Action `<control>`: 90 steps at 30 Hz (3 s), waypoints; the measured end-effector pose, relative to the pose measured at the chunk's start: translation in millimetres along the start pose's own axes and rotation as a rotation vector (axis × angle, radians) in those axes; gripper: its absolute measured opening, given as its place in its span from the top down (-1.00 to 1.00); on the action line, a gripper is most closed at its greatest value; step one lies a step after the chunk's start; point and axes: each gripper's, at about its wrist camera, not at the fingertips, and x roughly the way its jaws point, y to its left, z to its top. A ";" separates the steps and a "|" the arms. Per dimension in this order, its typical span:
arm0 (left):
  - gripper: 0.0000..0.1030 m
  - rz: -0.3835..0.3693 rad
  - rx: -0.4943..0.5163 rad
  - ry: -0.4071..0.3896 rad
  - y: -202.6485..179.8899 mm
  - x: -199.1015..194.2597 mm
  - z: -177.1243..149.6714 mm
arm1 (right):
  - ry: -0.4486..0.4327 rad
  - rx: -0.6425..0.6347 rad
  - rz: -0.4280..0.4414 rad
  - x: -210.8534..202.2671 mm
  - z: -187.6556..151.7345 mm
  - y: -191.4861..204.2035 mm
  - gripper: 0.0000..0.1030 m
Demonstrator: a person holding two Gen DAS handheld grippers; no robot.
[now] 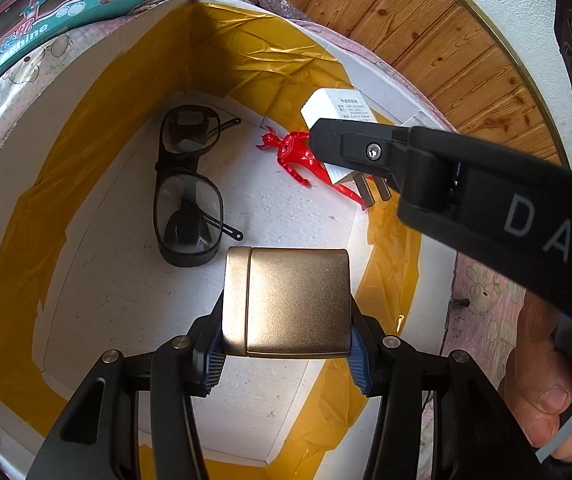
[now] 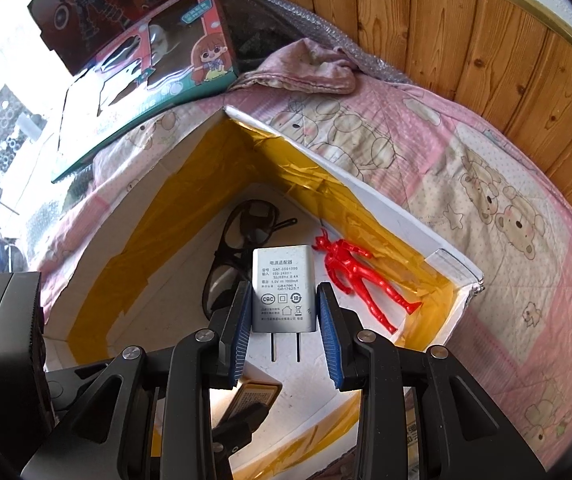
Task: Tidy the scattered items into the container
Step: 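Lower both tools into the box and open them to drop gold box and charger, then move both tools back out of the box toward the remaining items on the bed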
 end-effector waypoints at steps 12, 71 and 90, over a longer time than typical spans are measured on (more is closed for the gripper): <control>0.00 -0.063 -0.092 0.081 11.4 12.2 1.5 | -0.009 0.033 0.037 -3.8 -2.1 -6.1 0.31; 0.00 0.093 0.337 -0.153 -37.6 -126.8 -124.8 | -0.198 0.388 0.114 -152.6 -216.4 33.3 0.42; 0.00 -0.009 0.503 -0.071 -99.6 -96.5 -145.6 | -0.217 0.623 0.056 -167.7 -291.1 -25.0 0.42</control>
